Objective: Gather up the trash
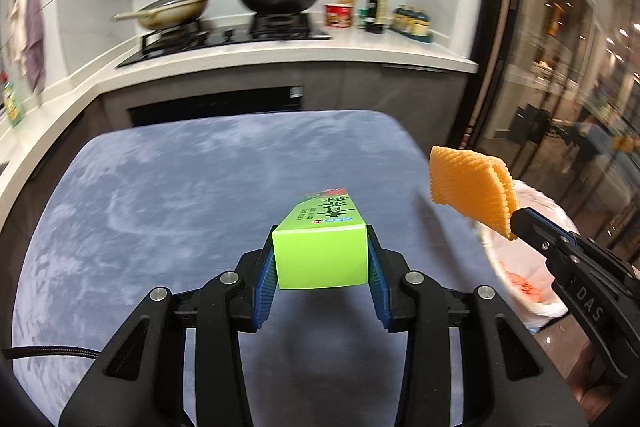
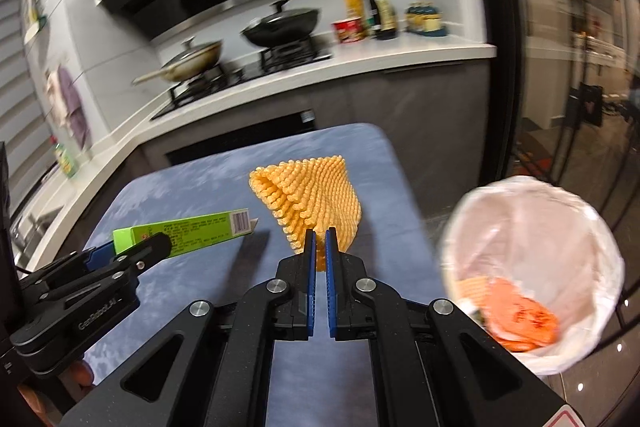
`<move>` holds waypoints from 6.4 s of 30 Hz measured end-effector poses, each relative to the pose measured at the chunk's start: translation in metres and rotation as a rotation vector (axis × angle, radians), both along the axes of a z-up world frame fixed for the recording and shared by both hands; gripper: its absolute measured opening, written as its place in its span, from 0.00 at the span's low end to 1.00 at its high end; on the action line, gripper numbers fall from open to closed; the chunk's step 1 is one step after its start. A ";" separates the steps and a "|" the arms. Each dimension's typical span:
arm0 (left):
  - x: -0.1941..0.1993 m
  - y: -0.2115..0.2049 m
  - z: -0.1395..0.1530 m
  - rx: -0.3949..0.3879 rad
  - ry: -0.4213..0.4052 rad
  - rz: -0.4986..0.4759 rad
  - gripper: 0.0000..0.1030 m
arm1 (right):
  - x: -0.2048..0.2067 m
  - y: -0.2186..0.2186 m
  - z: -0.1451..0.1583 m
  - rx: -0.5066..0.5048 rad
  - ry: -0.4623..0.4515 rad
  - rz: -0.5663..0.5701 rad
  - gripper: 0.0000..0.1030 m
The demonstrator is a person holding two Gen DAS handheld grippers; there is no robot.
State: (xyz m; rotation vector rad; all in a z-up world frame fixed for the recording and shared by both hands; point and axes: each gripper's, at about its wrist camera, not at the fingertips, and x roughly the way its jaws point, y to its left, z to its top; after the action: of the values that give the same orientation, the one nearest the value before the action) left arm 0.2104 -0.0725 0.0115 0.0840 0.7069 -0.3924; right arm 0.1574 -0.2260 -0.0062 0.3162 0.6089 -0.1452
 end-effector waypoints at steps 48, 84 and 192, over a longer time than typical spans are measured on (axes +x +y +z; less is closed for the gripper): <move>-0.080 -0.192 -0.006 0.037 0.018 -0.321 0.37 | -0.112 -0.155 -0.032 0.065 0.020 -0.325 0.21; -0.055 -0.200 0.018 0.012 0.012 -0.293 0.49 | -0.120 -0.162 -0.025 0.064 0.010 -0.345 0.35; -0.108 -0.143 -0.020 0.163 0.069 -0.162 0.89 | -0.157 -0.119 -0.013 -0.065 0.198 -0.295 0.84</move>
State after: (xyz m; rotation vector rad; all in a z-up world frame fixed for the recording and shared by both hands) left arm 0.1020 -0.2155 -0.0088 0.2847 0.8028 -0.4943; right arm 0.0004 -0.3455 -0.0191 0.3303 0.7498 -0.4834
